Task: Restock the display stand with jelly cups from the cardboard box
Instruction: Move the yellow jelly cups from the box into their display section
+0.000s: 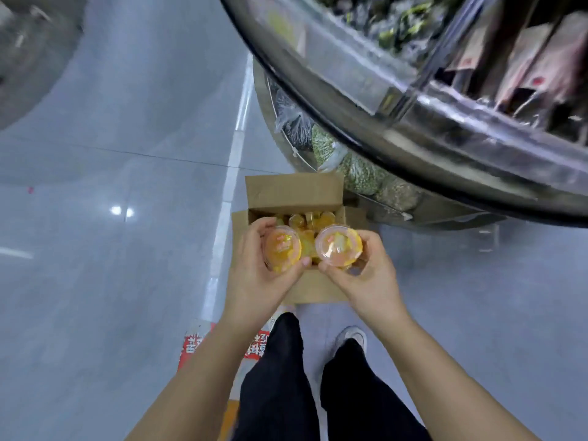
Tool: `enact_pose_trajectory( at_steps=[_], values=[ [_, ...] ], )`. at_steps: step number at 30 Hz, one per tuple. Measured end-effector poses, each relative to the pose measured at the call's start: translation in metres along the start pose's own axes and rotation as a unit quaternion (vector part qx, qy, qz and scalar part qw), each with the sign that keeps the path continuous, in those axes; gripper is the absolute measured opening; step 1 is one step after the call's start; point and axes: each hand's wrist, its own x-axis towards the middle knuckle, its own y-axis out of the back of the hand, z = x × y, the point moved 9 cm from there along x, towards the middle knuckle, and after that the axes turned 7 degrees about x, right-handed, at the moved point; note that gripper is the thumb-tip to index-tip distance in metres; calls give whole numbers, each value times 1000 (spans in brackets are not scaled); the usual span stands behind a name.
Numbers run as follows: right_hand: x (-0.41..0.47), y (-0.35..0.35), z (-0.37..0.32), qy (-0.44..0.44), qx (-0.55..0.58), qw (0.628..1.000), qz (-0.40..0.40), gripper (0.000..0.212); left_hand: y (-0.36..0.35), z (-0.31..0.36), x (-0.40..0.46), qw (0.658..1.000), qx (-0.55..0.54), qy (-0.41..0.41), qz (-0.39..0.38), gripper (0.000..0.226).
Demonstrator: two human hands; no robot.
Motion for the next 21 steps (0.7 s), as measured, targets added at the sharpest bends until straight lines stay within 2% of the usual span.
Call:
enact_pose_trajectory(
  at_steps=[5, 9, 12, 17, 21],
  values=[
    [-78, 49, -180, 89, 47, 994, 30, 47, 79, 181, -25, 992, -58, -106, -25, 63],
    [-110, 89, -287, 180, 69, 979, 67, 44, 110, 298, -29, 971, -69, -229, -29, 66],
    [-126, 120, -336, 243, 62, 963, 102, 46, 112, 359, -31, 949, -65, -304, -48, 68],
    [-131, 167, -380, 292, 54, 944, 147, 44, 97, 429, -29, 917, -38, -391, -68, 68],
    [-110, 205, -408, 307, 32, 934, 179, 51, 82, 470, -7, 904, -31, -422, -56, 62]
  ],
)
